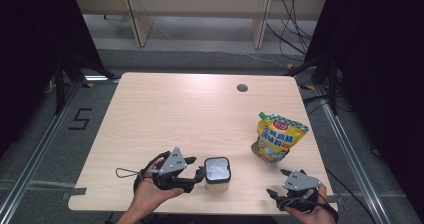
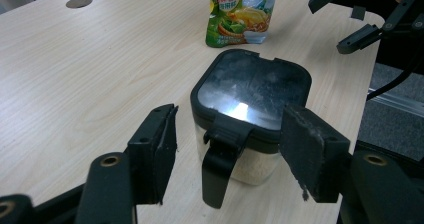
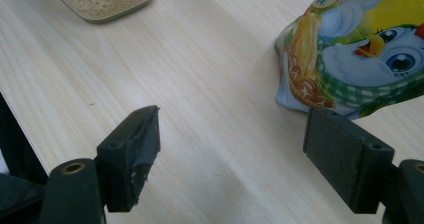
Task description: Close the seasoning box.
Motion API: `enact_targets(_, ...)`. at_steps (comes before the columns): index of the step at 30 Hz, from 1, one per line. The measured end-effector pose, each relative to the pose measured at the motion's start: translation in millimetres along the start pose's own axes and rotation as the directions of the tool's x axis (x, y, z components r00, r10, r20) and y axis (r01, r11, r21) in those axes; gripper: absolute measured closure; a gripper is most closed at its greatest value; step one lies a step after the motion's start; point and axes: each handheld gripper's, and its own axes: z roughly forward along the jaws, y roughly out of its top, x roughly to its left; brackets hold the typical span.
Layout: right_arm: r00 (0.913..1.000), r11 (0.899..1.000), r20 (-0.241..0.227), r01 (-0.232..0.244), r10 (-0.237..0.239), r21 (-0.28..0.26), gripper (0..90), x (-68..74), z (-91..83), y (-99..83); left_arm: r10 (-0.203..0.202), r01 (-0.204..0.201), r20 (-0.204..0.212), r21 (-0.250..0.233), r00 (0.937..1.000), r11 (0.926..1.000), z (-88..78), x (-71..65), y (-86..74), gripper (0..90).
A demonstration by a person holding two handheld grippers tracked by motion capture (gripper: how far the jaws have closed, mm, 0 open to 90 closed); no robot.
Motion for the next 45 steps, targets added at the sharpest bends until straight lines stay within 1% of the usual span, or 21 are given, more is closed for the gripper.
enact_targets(1,1.0,1.0,0.001,0.001,-0.001,-0.001,23.7,-0.1,-0.1,0.0,0.014,-0.014,-0.003,-0.002,0.9999,0.9999,-1.7,1.5,-1.0,37.9)
enact_targets(3,1.0,1.0,0.002,0.001,-0.001,-0.001,23.7,-0.1,-0.3,0.1,-0.003,0.003,-0.006,0.011,1.0,0.9999,-7.4,2.9,-5.4,35.5)
enact_targets(6,1.0,1.0,0.002,-0.004,0.004,0.001,23.7,-0.1,-0.1,0.0,0.001,-0.001,-0.002,0.003,1.0,1.0,-10.5,4.4,-8.6,33.8)
enact_targets(8,0.9999,1.0,0.001,-0.013,0.013,0.003,23.7,0.7,-0.1,-0.2,0.017,-0.017,-0.001,0.036,0.9999,0.9992,-17.1,6.4,-14.4,33.1)
enact_targets(10,1.0,1.0,0.003,-0.009,0.009,0.004,23.7,0.4,-0.3,-0.1,0.008,-0.008,0.0,0.036,1.0,0.9993,-17.3,6.3,-17.0,31.8)
enact_targets(12,1.0,1.0,-0.001,-0.007,0.007,0.001,23.7,1.0,0.2,0.6,0.023,-0.022,-0.012,0.049,0.9997,0.9986,-17.8,7.3,-21.2,30.3)
enact_targets(13,0.9999,1.0,-0.006,-0.008,0.008,0.004,23.7,1.8,0.5,0.7,0.009,-0.008,-0.013,0.064,0.9999,0.9979,-18.0,6.4,-24.6,30.0)
enact_targets(15,0.9999,1.0,-0.008,-0.007,0.007,0.006,23.7,2.0,0.6,0.6,-0.003,0.003,-0.003,0.057,1.0,0.9984,-16.0,4.9,-28.9,28.6)
enact_targets(16,1.0,1.0,-0.008,-0.005,0.005,0.004,23.7,1.7,0.6,0.6,0.023,-0.023,0.004,0.062,0.9997,0.9978,-15.4,5.7,-30.8,28.1)
enact_targets(18,1.0,1.0,-0.005,0.003,-0.003,0.003,23.7,0.8,0.4,0.3,0.028,-0.028,-0.003,0.085,0.9996,0.996,-16.5,4.7,-34.9,27.7)
enact_targets(21,1.0,1.0,-0.006,0.002,-0.002,0.005,23.6,0.7,0.7,0.1,0.016,-0.016,-0.002,0.087,0.9999,0.9961,-17.1,3.4,-38.8,26.7)
enact_targets(23,1.0,1.0,-0.008,-0.001,0.001,0.007,23.5,1.4,0.7,0.2,0.039,-0.038,-0.001,0.095,0.9992,0.9947,-19.9,4.0,-44.1,25.8)
enact_targets(27,0.9999,1.0,-0.006,-0.009,0.01,0.009,23.4,1.6,0.5,0.0,0.019,-0.018,-0.009,0.101,0.9998,0.9947,-23.3,2.5,-52.6,24.7)
enact_targets(30,1.0,1.0,-0.005,-0.008,0.008,0.011,23.1,1.9,0.9,-0.1,0.03,-0.028,-0.012,0.12,0.9995,0.9924,-26.5,3.8,-59.7,24.4)
enact_targets(31,0.9999,1.0,-0.007,-0.01,0.01,0.013,23.0,2.5,1.2,-0.1,0.014,-0.012,-0.014,0.113,0.9998,0.9935,-27.7,2.9,-65.9,24.4)
enact_targets(33,1.0,1.0,-0.007,-0.007,0.007,0.013,22.7,2.4,1.7,-0.2,0.013,-0.01,-0.023,0.121,0.9997,0.9927,-29.7,2.9,-70.3,24.4)
enact_targets(38,0.9999,1.0,-0.014,0.004,-0.003,0.017,21.4,1.4,2.7,-0.8,0.043,-0.034,-0.054,0.16,0.9976,0.9865,-34.6,6.0,-77.4,24.2)
enact_targets(40,0.9999,1.0,-0.014,0.003,-0.002,0.018,21.3,1.4,2.9,-1.0,0.033,-0.024,-0.056,0.157,0.9979,0.9874,-34.1,5.2,-78.5,24.0)
enact_targets(41,0.9999,1.0,-0.015,0.003,-0.003,0.019,21.3,1.4,3.1,-1.1,0.047,-0.035,-0.061,0.181,0.997,0.9829,-34.4,4.9,-80.5,24.0)
enact_targets(42,0.9999,1.0,-0.015,0.004,-0.004,0.019,21.2,1.4,3.4,-1.2,0.042,-0.031,-0.062,0.169,0.9972,0.9851,-32.6,4.0,-82.2,24.0)
enact_targets(45,0.9999,1.0,-0.014,-0.008,0.008,0.03,21.1,2.4,3.3,-1.5,0.038,-0.028,-0.053,0.176,0.9979,0.984,-30.1,2.4,-83.7,23.8)
